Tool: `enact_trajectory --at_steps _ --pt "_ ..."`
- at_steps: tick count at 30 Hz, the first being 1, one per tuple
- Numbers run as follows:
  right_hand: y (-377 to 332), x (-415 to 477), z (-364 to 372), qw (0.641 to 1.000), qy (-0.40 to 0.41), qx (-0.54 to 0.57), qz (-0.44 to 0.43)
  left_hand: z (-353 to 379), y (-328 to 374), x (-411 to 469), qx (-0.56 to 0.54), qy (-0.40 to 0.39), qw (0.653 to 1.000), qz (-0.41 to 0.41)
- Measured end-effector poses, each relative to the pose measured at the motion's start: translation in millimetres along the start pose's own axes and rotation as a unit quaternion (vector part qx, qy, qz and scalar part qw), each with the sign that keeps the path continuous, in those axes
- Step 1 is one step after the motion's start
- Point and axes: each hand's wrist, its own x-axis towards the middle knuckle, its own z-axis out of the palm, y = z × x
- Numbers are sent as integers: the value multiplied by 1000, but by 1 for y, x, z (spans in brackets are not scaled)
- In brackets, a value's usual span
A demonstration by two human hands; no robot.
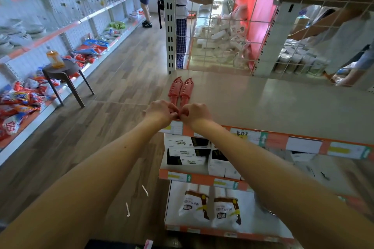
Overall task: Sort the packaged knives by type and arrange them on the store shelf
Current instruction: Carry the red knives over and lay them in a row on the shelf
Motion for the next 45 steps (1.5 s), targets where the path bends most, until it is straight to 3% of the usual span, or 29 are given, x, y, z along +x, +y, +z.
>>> enact_trajectory --at_steps 28,38,45 --pt "-10 -27 -20 999 -18 -28 29 -25 -2 -32 111 -53 992 41" --pt "-25 -100 -6 998 16 -50 45 -36 -24 -104 165 22 985 39" --pt "-22 -156 51 994 -29 -54 91 -5 -57 -159 127 -53 989 51"
